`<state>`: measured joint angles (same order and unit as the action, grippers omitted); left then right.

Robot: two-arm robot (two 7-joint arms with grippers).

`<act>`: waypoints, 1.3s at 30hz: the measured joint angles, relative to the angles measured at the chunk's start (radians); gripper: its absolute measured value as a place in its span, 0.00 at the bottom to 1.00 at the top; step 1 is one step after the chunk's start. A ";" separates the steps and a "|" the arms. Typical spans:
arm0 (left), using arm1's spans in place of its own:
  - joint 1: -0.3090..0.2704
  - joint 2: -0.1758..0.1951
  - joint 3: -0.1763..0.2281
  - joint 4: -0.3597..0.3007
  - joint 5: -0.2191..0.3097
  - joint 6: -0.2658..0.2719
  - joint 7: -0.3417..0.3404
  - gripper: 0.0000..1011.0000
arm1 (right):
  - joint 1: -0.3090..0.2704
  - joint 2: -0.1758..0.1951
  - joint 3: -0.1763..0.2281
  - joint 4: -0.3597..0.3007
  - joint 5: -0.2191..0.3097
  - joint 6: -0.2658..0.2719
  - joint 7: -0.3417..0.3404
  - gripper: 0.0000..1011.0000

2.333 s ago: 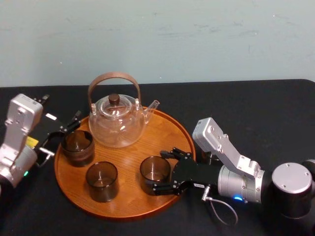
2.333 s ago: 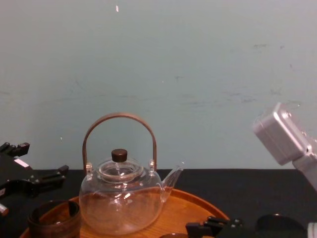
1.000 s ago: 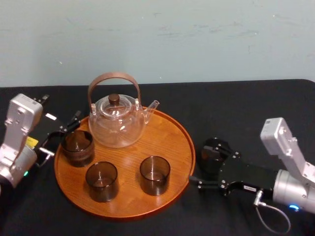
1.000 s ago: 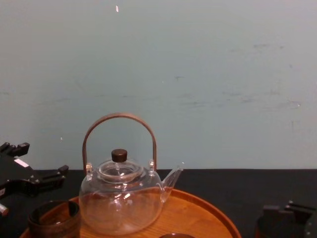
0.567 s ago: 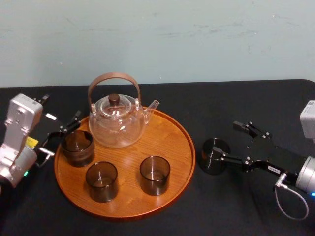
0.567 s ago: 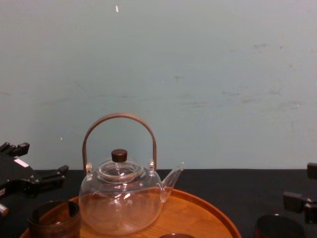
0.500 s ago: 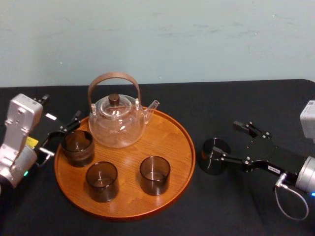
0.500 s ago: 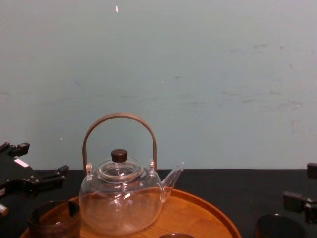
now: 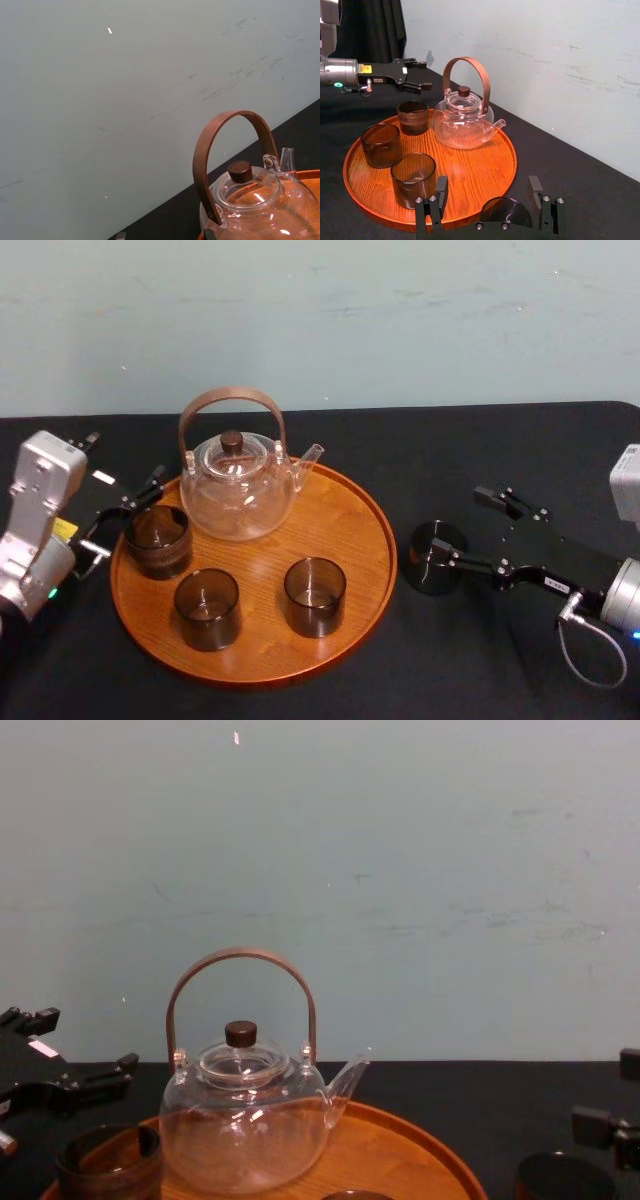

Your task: Pick up the glass from the table and place it on the tray.

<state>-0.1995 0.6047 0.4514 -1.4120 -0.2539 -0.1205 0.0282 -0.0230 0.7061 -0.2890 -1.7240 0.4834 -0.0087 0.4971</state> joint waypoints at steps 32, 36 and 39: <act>0.000 0.000 0.000 0.000 0.000 0.000 0.000 0.99 | -0.030 0.007 0.025 0.049 0.034 0.071 0.014 0.99; 0.000 0.000 0.000 0.000 0.000 0.000 0.000 0.99 | -0.030 0.007 0.020 0.058 0.028 0.074 0.014 0.99; 0.000 0.000 0.000 0.000 0.000 0.000 0.000 0.99 | -0.030 0.007 0.016 0.064 0.022 0.075 0.015 0.99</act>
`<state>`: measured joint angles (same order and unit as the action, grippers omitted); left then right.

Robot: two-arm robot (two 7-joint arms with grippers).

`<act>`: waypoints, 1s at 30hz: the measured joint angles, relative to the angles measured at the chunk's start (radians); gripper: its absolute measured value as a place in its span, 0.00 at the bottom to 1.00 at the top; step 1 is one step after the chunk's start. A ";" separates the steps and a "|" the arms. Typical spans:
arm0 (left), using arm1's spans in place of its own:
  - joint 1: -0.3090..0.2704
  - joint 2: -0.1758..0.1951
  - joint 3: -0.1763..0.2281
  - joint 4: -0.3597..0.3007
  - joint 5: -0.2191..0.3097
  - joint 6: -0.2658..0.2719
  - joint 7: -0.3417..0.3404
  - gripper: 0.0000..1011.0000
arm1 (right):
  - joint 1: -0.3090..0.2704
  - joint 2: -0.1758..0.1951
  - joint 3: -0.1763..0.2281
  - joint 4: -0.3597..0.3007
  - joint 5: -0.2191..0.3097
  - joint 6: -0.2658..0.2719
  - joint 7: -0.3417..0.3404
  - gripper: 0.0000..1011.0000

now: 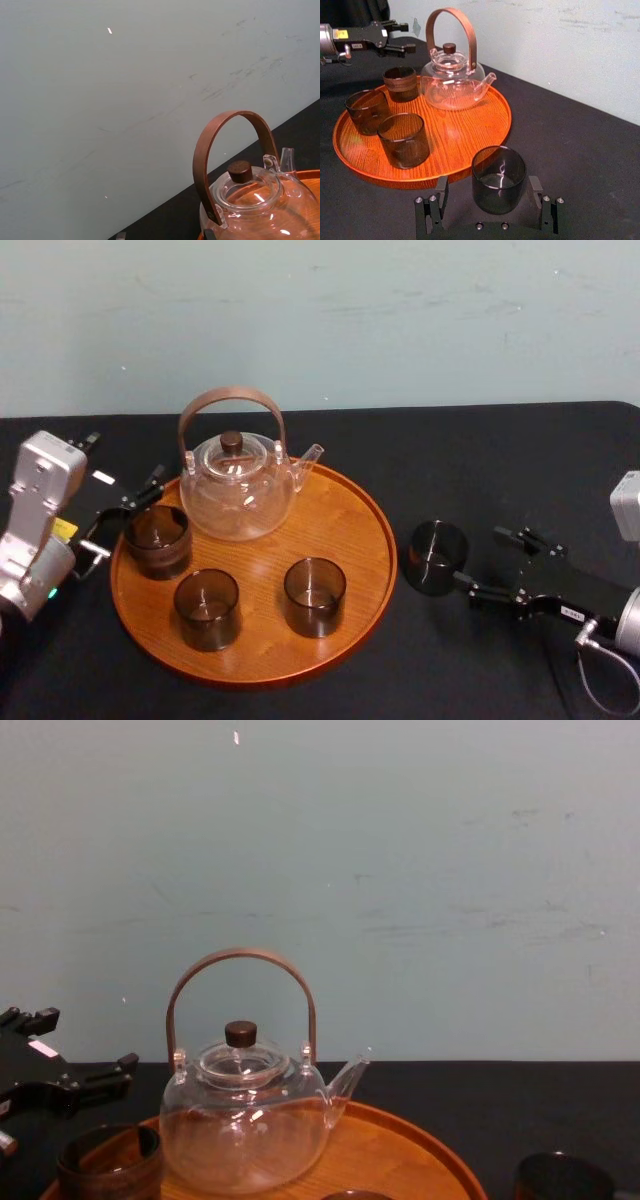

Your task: Pick up the glass from the table and place it on the tray.

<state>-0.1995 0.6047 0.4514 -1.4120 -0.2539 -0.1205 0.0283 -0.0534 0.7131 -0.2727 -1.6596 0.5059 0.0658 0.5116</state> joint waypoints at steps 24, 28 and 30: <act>0.000 0.000 0.000 0.000 0.000 0.000 0.000 0.99 | 0.047 -0.032 -0.018 0.056 -0.015 0.036 -0.014 0.99; 0.000 0.000 0.000 0.000 0.000 0.000 0.000 0.99 | 0.064 -0.037 -0.027 0.067 -0.021 0.048 -0.015 0.99; 0.000 0.000 0.000 0.000 0.000 0.000 0.000 0.99 | 0.075 -0.042 -0.033 0.076 -0.026 0.054 -0.015 0.99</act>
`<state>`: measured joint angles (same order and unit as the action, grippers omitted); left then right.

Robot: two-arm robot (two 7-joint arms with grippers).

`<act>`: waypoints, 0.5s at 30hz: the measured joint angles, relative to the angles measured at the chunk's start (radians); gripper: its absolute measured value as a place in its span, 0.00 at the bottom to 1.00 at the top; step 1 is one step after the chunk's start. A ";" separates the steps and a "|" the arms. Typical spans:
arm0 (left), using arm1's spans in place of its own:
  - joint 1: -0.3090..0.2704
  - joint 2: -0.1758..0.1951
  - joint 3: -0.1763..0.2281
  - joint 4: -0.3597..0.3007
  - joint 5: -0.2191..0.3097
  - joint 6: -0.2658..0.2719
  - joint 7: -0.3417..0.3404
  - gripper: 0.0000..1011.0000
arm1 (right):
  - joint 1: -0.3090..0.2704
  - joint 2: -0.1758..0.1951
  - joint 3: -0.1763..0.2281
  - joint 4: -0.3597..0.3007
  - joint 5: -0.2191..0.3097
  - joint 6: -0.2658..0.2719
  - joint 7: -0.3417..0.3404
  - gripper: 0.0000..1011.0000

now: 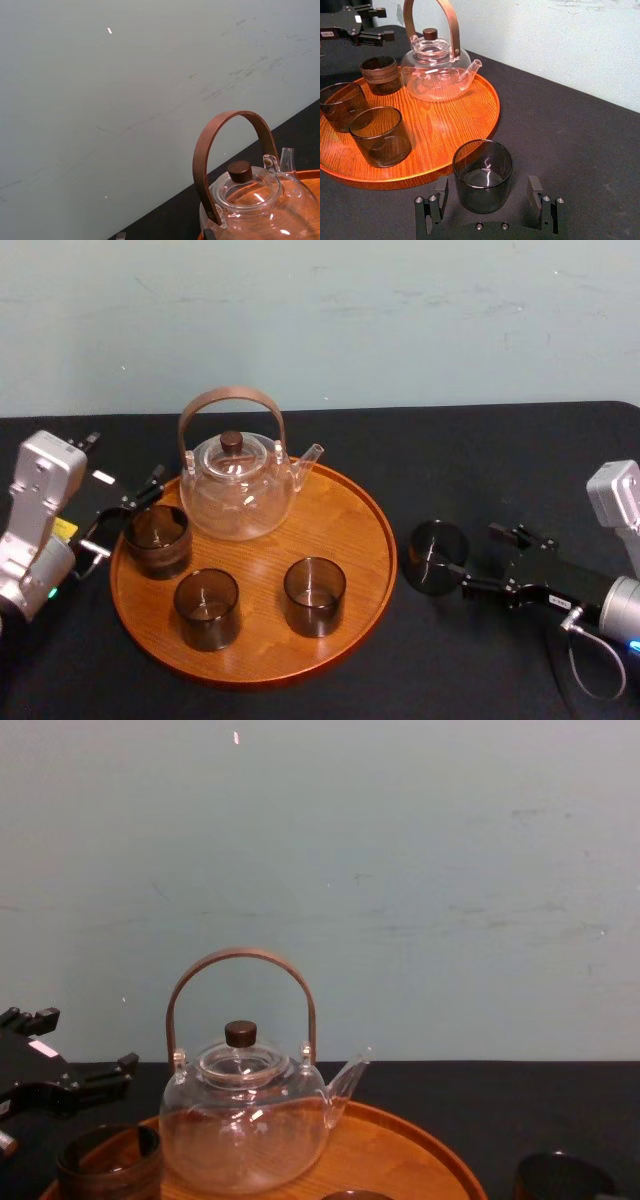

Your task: Pick up the glass from the table and place it on the tray.

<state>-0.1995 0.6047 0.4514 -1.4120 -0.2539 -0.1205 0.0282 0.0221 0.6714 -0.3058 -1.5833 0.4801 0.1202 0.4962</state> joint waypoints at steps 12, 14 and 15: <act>0.000 0.000 0.000 0.000 0.000 0.000 0.000 0.99 | 0.062 -0.025 -0.034 0.043 -0.024 0.041 -0.003 0.99; 0.000 0.000 0.000 0.000 0.000 0.000 0.000 0.99 | 0.072 -0.029 -0.040 0.050 -0.027 0.045 -0.002 0.99; 0.000 0.000 0.000 0.000 0.000 0.000 0.000 0.99 | 0.075 -0.030 -0.043 0.052 -0.029 0.046 -0.002 0.99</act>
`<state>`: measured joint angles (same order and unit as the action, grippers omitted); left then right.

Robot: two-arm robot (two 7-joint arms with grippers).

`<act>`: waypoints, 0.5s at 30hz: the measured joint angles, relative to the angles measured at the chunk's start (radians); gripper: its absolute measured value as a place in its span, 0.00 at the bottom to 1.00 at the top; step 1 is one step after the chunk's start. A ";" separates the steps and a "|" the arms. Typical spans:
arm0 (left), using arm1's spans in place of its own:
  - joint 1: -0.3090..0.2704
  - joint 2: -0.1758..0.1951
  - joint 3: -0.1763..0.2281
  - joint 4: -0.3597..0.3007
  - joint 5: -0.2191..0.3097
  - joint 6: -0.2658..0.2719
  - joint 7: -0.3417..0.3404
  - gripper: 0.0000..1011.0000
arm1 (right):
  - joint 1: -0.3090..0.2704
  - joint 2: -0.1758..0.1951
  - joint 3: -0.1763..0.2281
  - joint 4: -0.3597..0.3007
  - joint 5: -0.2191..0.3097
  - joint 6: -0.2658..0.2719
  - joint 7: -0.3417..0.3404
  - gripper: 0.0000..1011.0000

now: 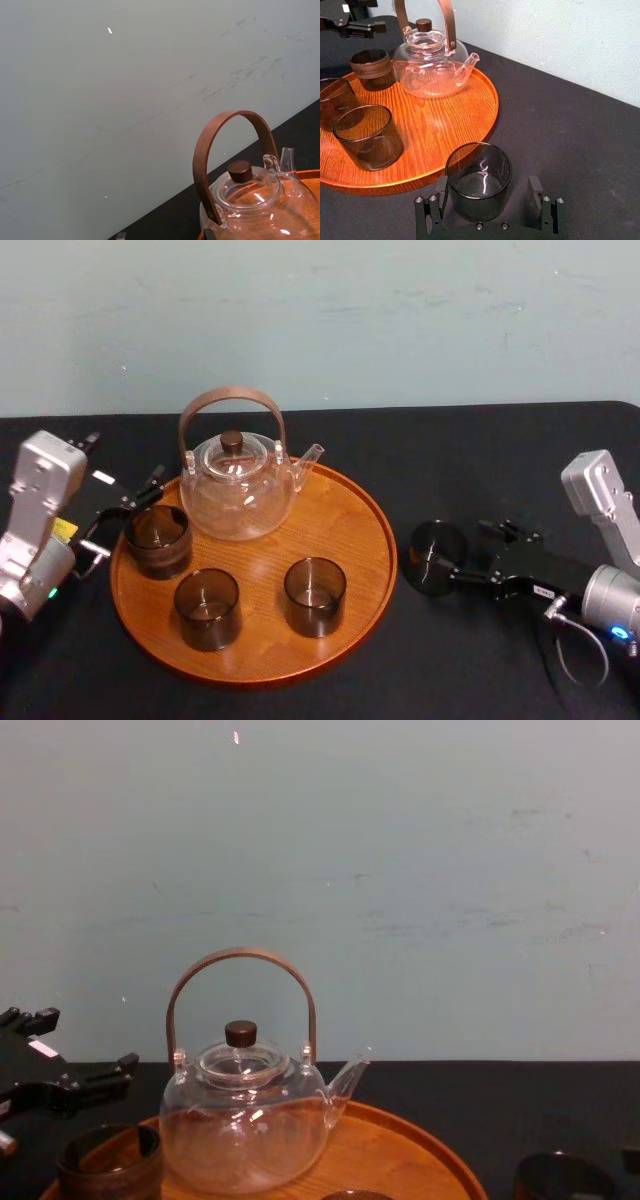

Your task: Pick up the glass from the table and place it on the tray.

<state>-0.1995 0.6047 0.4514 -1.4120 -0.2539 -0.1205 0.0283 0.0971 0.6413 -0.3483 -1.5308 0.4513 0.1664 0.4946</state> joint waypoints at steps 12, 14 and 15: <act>0.000 0.000 0.000 0.000 0.000 0.000 0.000 0.99 | 0.038 -0.015 -0.029 0.026 -0.014 0.012 0.012 0.99; 0.000 0.000 0.000 0.000 0.000 0.000 0.000 0.99 | 0.045 -0.019 -0.033 0.032 -0.017 0.014 0.013 0.99; 0.000 0.000 0.000 0.000 0.000 0.000 0.000 0.99 | 0.047 -0.020 -0.035 0.033 -0.018 0.014 0.013 0.99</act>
<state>-0.1996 0.6047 0.4514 -1.4120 -0.2539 -0.1205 0.0283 0.1438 0.6211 -0.3831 -1.4979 0.4335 0.1808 0.5081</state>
